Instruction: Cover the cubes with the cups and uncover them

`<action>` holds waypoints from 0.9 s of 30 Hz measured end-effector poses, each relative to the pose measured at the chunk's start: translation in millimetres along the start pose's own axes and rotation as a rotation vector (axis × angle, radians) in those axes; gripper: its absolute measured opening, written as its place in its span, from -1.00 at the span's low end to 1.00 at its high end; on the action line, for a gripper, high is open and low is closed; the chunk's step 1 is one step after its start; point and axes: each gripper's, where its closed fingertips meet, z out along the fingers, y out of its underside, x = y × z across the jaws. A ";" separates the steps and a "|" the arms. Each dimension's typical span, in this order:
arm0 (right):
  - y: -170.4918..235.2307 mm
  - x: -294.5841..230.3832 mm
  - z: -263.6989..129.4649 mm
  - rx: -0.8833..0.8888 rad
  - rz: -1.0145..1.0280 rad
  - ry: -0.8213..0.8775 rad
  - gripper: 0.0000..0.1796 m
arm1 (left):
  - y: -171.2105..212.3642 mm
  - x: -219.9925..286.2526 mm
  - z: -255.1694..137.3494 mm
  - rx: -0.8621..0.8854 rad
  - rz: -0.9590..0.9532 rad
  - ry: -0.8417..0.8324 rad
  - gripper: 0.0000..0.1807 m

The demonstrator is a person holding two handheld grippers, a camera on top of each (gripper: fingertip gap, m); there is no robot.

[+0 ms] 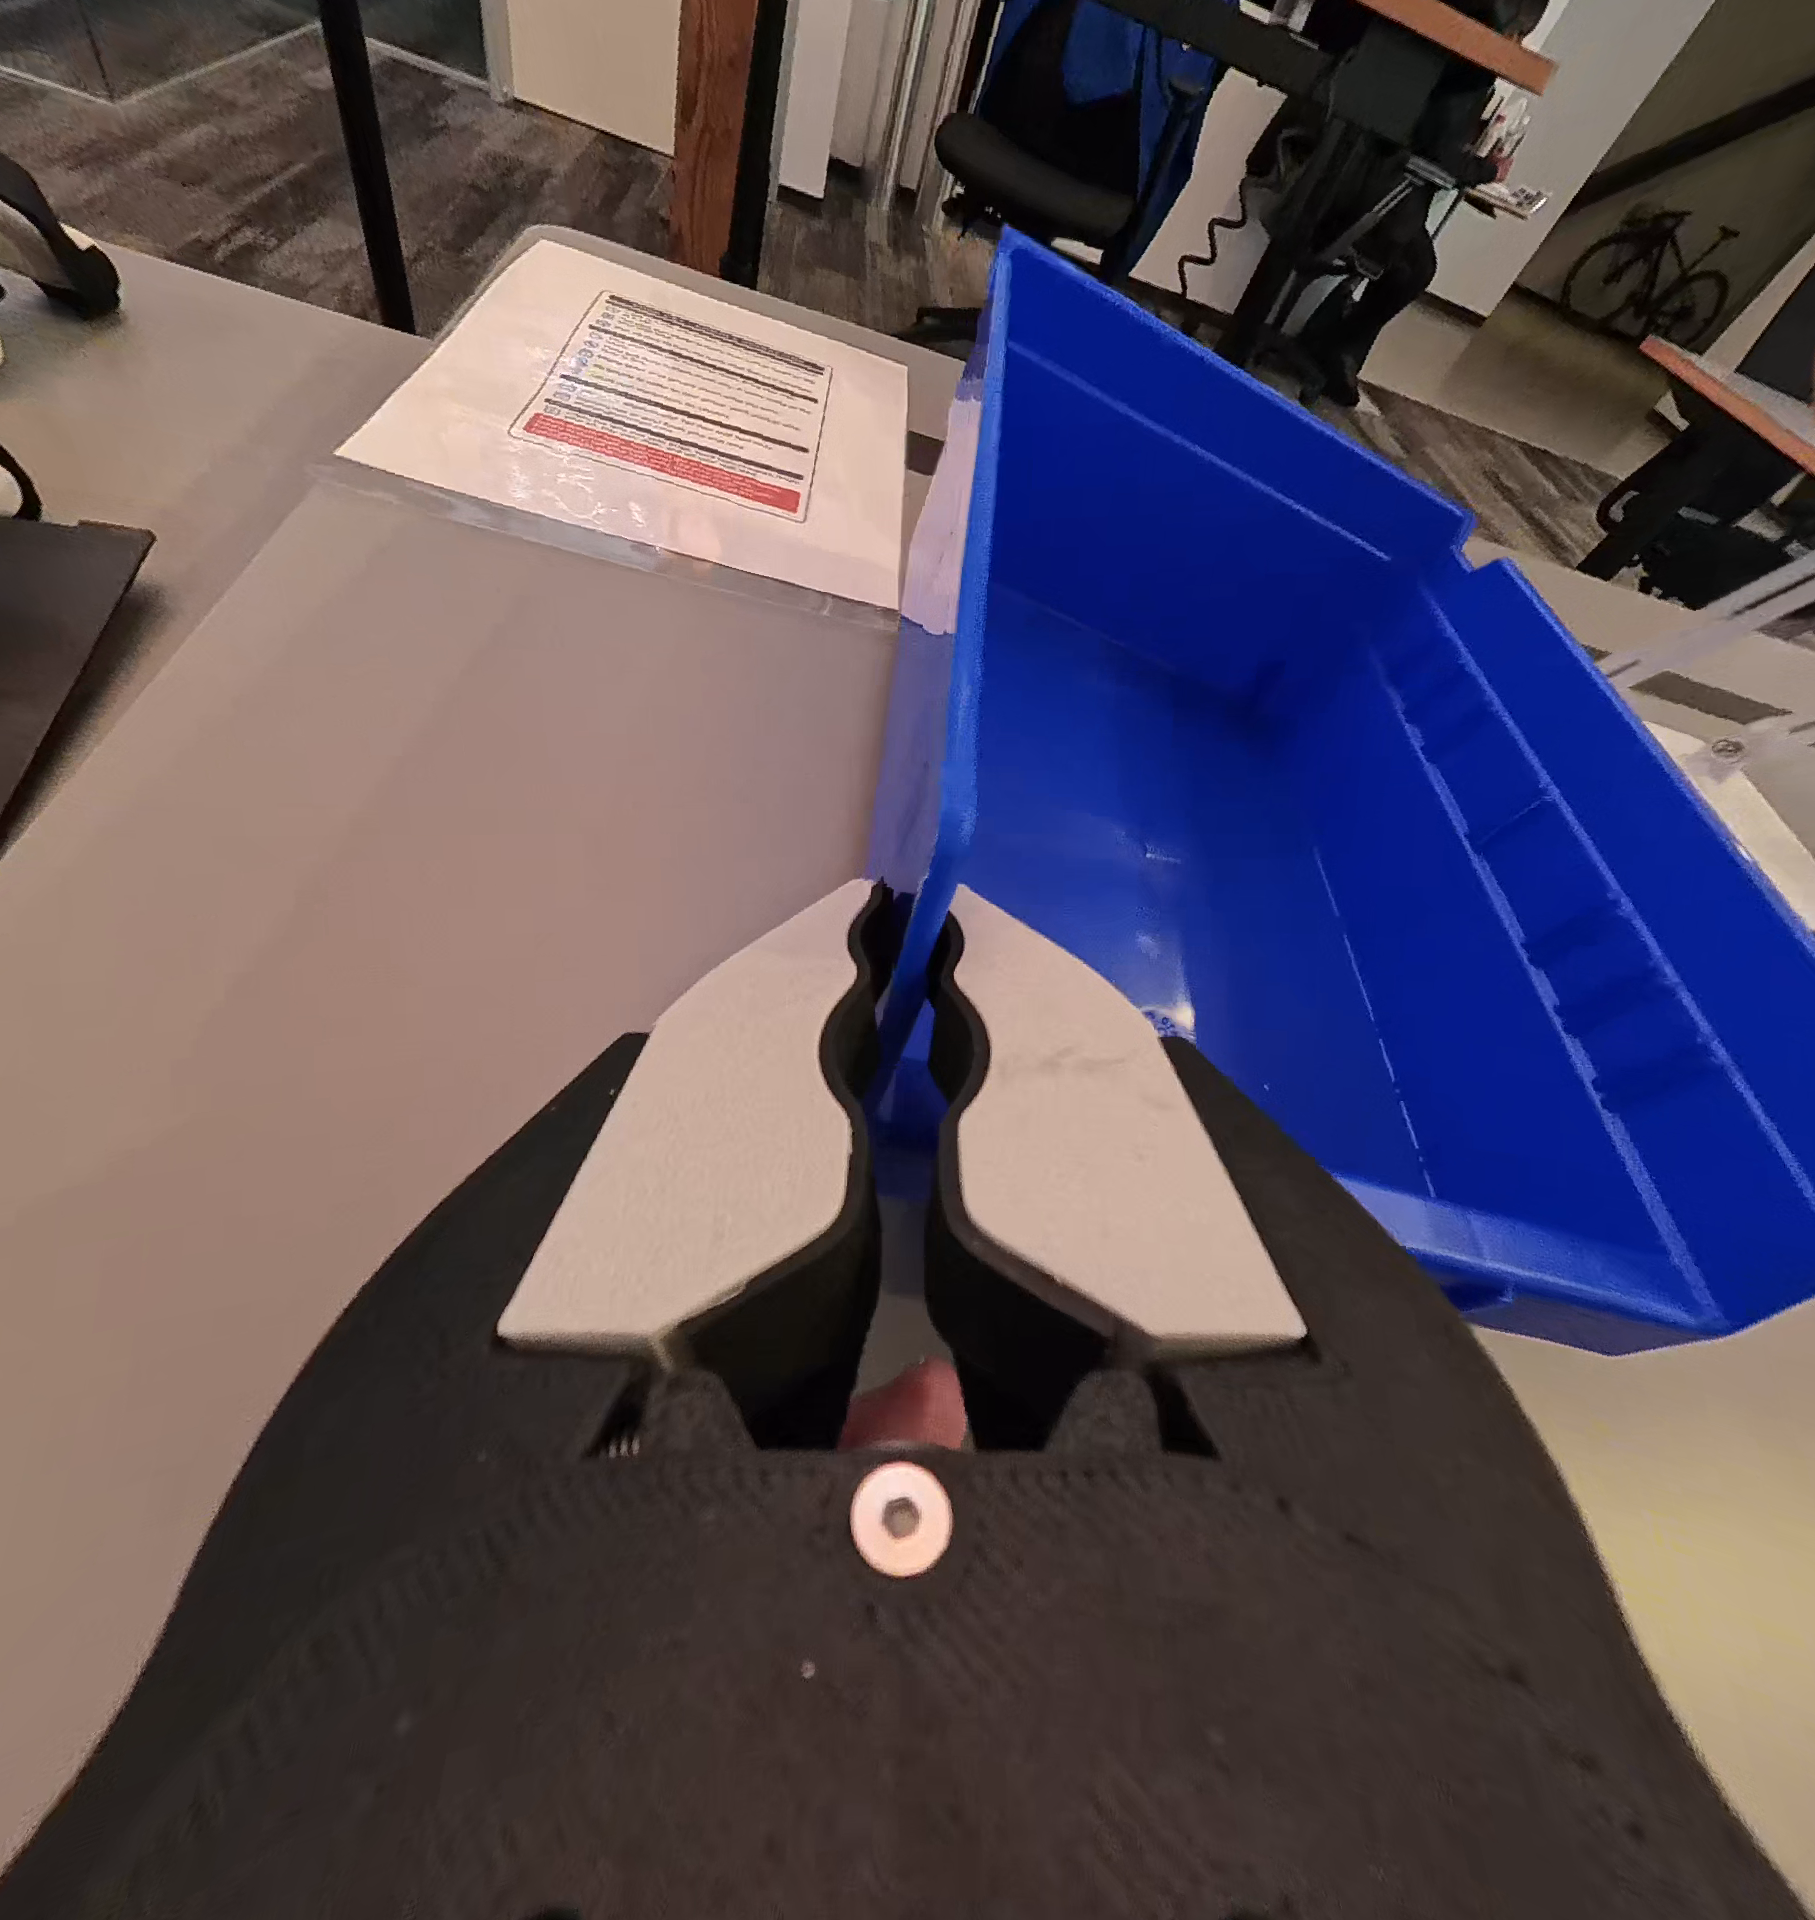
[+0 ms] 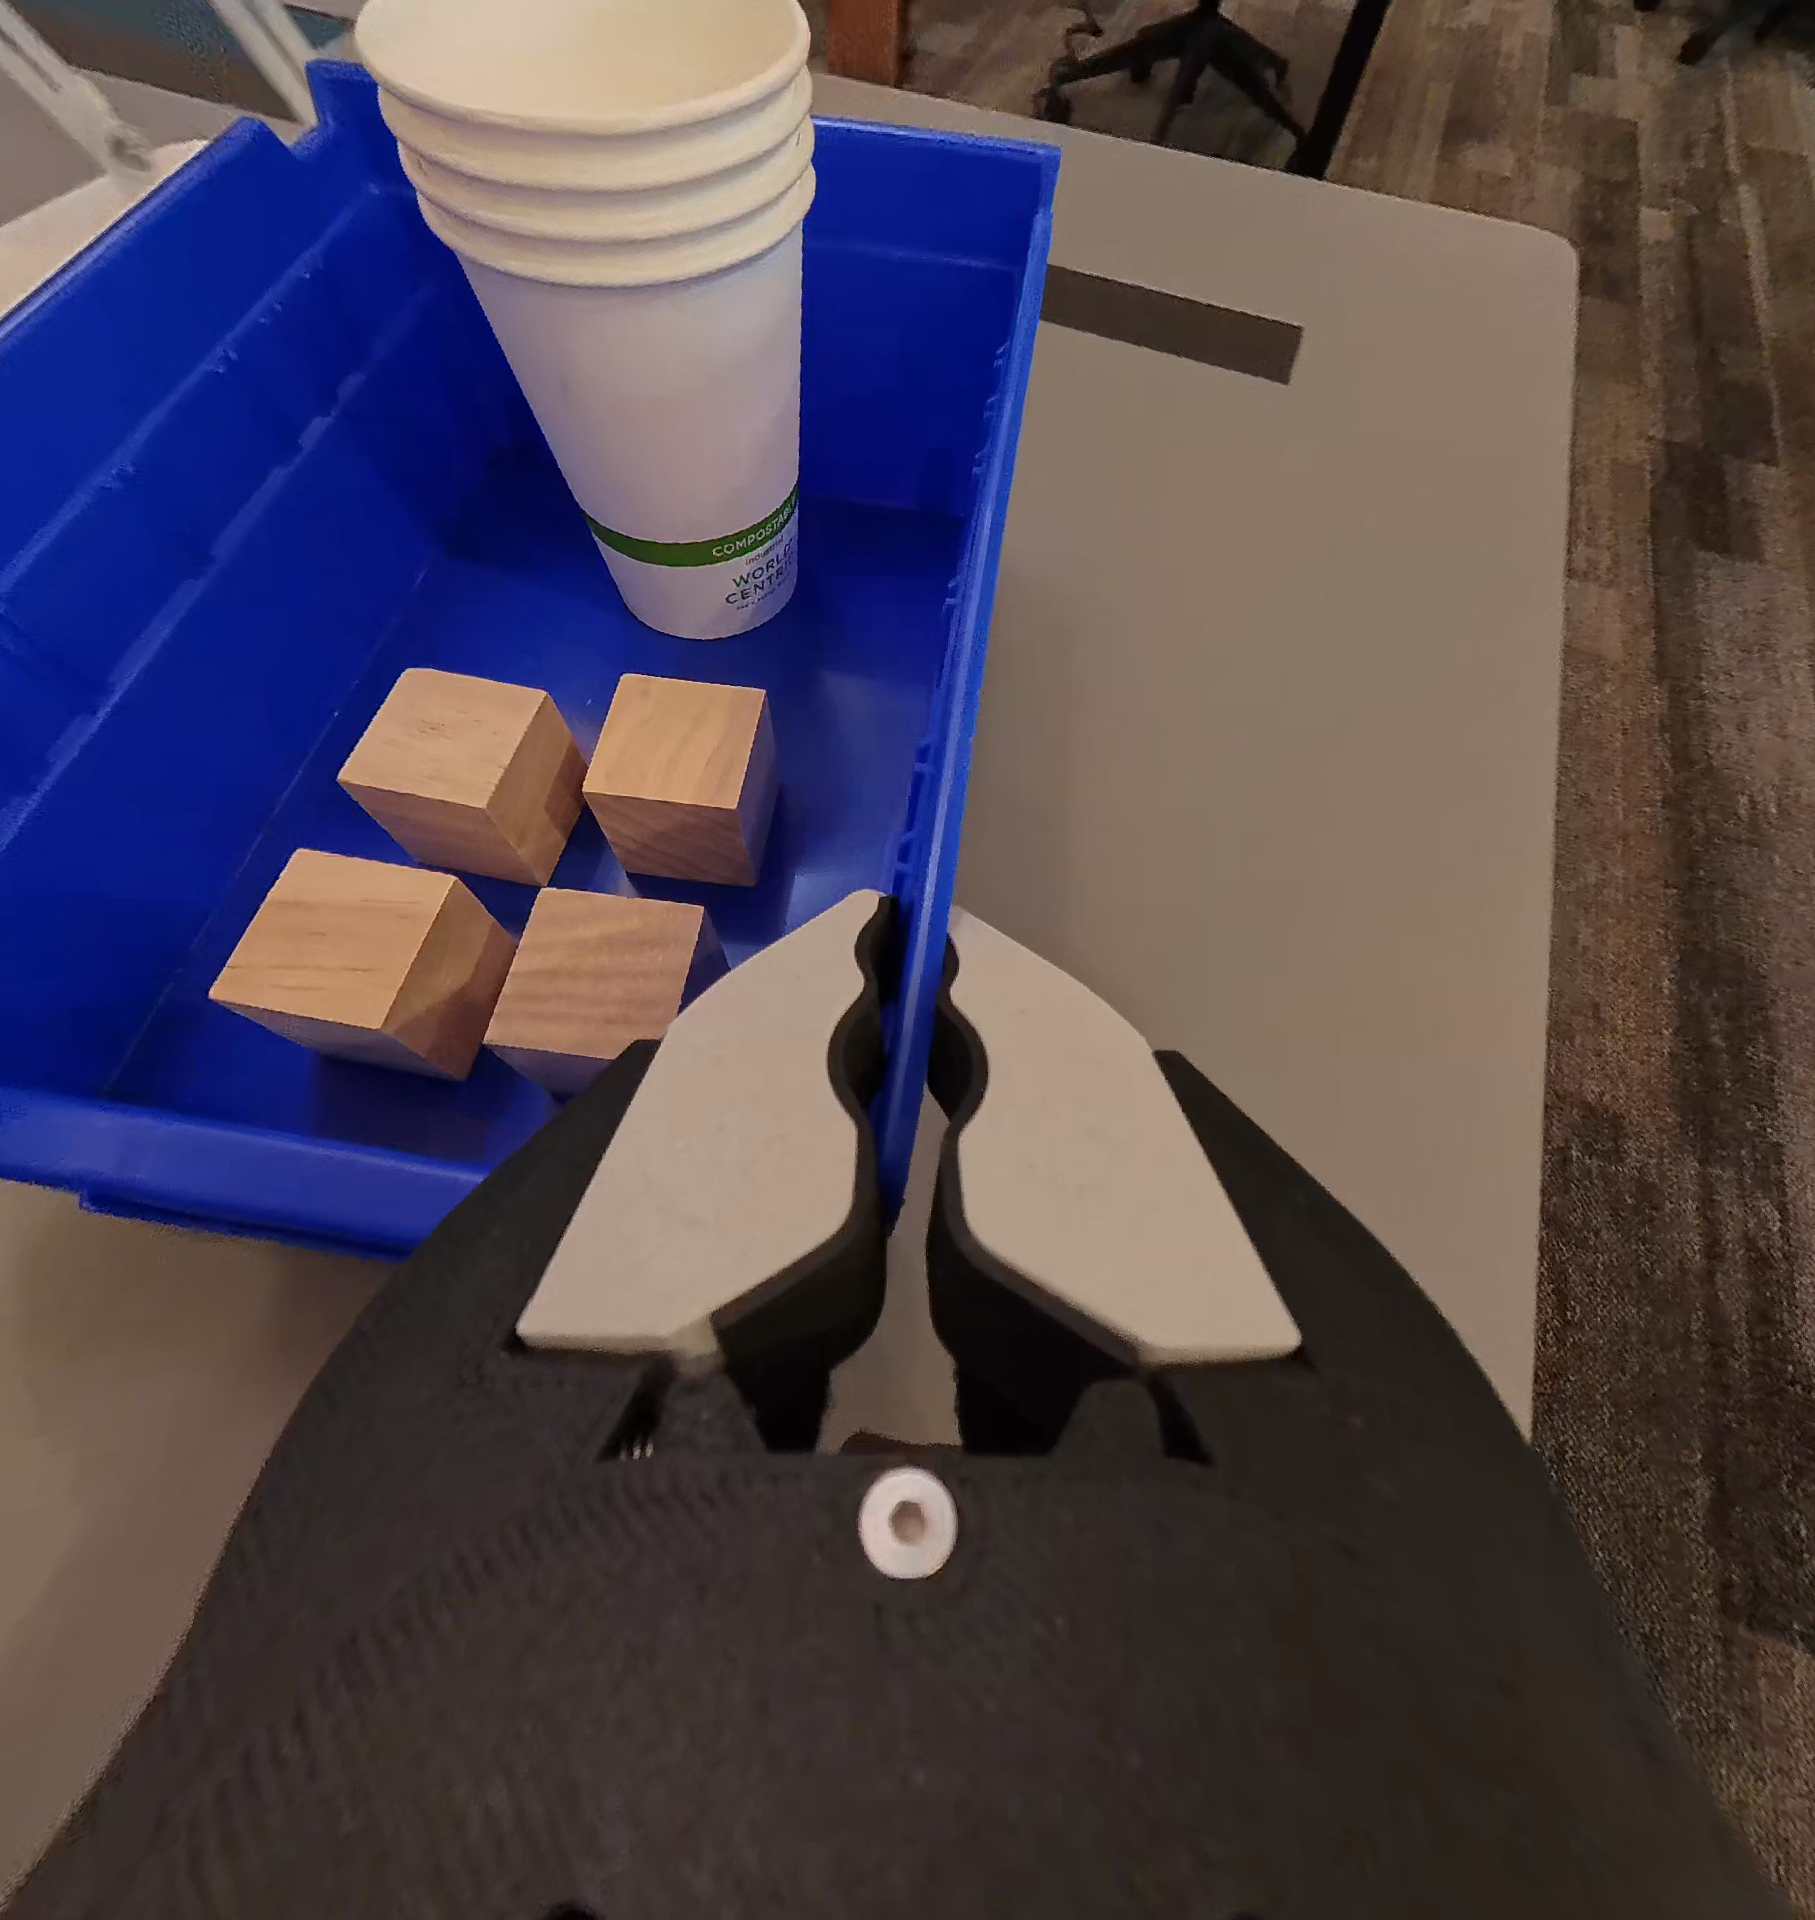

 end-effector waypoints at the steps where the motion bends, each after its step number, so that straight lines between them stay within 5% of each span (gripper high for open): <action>1: 0.9 -4.6 -2.0 0.000 -0.007 -0.016 -0.96 | 1.3 0.5 -5.0 0.007 -0.008 0.004 -0.94; 14: 6.2 -74.4 -15.0 -0.004 -0.130 -0.251 -0.96 | 6.1 -0.9 -54.0 0.066 -0.041 0.010 -0.93; 27: -14.8 -153.1 15.1 -0.017 -0.227 -0.449 -0.96 | 1.6 -4.7 -83.0 0.122 -0.057 -0.004 -0.93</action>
